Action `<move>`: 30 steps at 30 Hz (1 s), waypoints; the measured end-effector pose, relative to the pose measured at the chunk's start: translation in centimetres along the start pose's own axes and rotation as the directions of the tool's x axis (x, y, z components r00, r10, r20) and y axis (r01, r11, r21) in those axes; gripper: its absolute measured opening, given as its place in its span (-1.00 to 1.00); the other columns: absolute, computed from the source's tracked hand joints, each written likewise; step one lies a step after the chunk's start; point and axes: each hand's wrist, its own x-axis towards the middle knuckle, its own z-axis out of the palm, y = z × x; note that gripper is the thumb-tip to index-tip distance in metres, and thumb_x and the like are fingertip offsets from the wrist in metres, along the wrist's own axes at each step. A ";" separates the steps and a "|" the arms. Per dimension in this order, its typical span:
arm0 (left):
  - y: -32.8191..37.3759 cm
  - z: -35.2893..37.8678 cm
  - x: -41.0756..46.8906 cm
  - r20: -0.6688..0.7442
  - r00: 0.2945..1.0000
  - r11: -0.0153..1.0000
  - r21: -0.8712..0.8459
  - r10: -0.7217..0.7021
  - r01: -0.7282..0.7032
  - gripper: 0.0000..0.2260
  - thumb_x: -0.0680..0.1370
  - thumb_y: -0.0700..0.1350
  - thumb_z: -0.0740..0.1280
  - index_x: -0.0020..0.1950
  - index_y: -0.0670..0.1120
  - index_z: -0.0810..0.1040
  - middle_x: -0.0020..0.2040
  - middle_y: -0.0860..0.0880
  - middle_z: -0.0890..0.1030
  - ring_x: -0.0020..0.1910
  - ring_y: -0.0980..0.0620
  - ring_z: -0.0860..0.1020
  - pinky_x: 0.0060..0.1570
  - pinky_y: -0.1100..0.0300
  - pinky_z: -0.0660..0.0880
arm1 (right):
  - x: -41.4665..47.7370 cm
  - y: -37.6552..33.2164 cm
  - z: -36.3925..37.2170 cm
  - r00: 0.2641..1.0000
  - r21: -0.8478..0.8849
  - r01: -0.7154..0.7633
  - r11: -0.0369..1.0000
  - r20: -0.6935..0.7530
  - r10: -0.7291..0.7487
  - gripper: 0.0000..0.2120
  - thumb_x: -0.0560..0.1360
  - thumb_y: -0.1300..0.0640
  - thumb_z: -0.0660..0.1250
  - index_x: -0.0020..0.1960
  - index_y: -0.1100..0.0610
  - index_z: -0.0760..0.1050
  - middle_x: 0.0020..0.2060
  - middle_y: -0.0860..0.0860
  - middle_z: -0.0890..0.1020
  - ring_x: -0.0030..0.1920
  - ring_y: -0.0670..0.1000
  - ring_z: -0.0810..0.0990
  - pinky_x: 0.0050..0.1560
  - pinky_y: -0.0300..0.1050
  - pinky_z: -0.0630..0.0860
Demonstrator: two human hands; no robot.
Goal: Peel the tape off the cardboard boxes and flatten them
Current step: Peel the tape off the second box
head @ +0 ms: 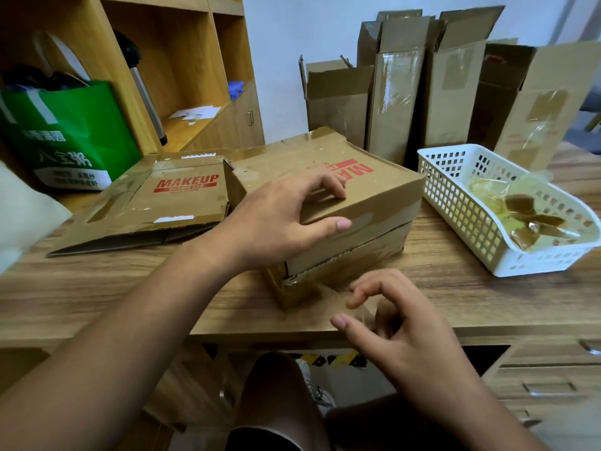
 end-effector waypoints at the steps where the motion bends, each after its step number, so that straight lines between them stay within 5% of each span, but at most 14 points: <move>1: -0.2 -0.4 -0.1 0.017 1.000 1.000 -0.019 0.012 -0.012 -0.60 0.50 0.29 0.33 0.28 0.19 0.53 0.35 0.23 0.52 0.35 0.23 0.45 0.32 -0.01 0.48 | 0.1 0.2 -0.1 0.999 0.014 -0.039 0.999 -0.017 0.039 -0.81 0.40 -0.05 0.50 -0.07 -0.10 0.52 0.06 -0.17 0.63 -0.32 -0.17 0.52 -0.22 -0.21 0.44; 4: -0.5 -1.6 -0.5 0.098 0.994 0.999 -0.021 0.047 -0.045 -0.56 0.54 0.31 0.26 0.39 0.24 0.51 0.41 0.31 0.46 0.45 0.30 0.35 0.44 -0.03 0.37 | 0.6 0.8 -0.4 0.989 0.098 -0.131 0.986 -0.050 0.137 -0.86 0.48 0.09 0.46 -0.12 -0.08 0.50 0.05 -0.19 0.69 -0.36 -0.19 0.51 -0.25 0.02 0.54; 9: -0.6 -2.4 -1.0 0.199 0.979 0.998 0.044 0.043 -0.053 -0.51 0.56 0.37 0.17 0.49 0.36 0.33 0.50 0.42 0.27 0.52 0.38 0.15 0.56 -0.05 0.16 | 1.0 1.0 -0.4 0.981 0.262 -0.154 0.953 -0.074 0.179 -0.79 0.57 0.31 0.35 -0.05 0.03 0.40 0.00 -0.08 0.74 -0.15 -0.01 0.70 -0.33 0.01 0.59; 12: -0.4 -1.9 -0.9 0.190 0.981 0.993 0.107 0.036 -0.057 -0.49 0.54 0.41 0.11 0.50 0.41 0.27 0.50 0.44 0.24 0.53 0.39 0.12 0.56 -0.04 0.15 | 0.8 0.9 -0.3 0.981 0.293 -0.160 0.943 -0.061 0.185 -0.79 0.58 0.38 0.30 0.04 0.08 0.46 -0.02 -0.06 0.74 -0.02 -0.09 0.70 -0.41 -0.03 0.60; 14: -0.3 -1.5 -0.7 0.160 0.987 0.990 0.134 0.025 -0.047 -0.47 0.52 0.44 0.08 0.50 0.42 0.27 0.50 0.44 0.24 0.53 0.39 0.12 0.57 -0.01 0.14 | 0.6 0.7 -0.4 0.984 0.302 -0.157 0.940 -0.035 0.175 -0.77 0.58 0.41 0.30 0.05 0.09 0.52 -0.04 -0.05 0.74 -0.09 -0.06 0.70 -0.44 -0.10 0.59; 18: 0.0 -0.6 -0.4 0.103 0.994 0.989 0.146 0.024 -0.039 -0.43 0.49 0.47 0.09 0.49 0.40 0.29 0.50 0.39 0.29 0.51 0.40 0.13 0.54 0.10 0.16 | -0.2 0.5 -0.3 0.990 0.282 -0.138 0.950 0.018 0.139 -0.72 0.56 0.35 0.34 -0.03 -0.05 0.59 -0.01 -0.06 0.73 -0.30 0.31 0.55 -0.41 -0.11 0.58; 25: 1.5 0.3 0.3 0.091 0.996 0.983 0.182 -0.006 -0.010 -0.30 0.40 0.56 0.14 0.51 0.36 0.29 0.53 0.33 0.27 0.50 0.39 0.11 0.52 0.13 0.11 | -1.6 -0.2 0.5 0.993 0.255 -0.117 0.960 0.002 0.120 -0.64 0.56 0.33 0.34 -0.07 -0.16 0.62 -0.10 -0.01 0.73 -0.36 0.28 0.53 -0.33 0.24 0.57; 30: 2.5 0.4 0.3 0.089 0.995 0.977 0.211 -0.046 0.026 -0.26 0.35 0.51 0.12 0.52 0.34 0.28 0.54 0.34 0.25 0.47 0.37 0.11 0.38 0.09 0.22 | -1.9 -0.5 0.5 0.994 0.210 -0.112 0.971 0.018 0.111 -0.61 0.56 0.31 0.34 -0.09 -0.21 0.61 -0.11 0.02 0.73 -0.37 0.32 0.52 -0.35 0.30 0.53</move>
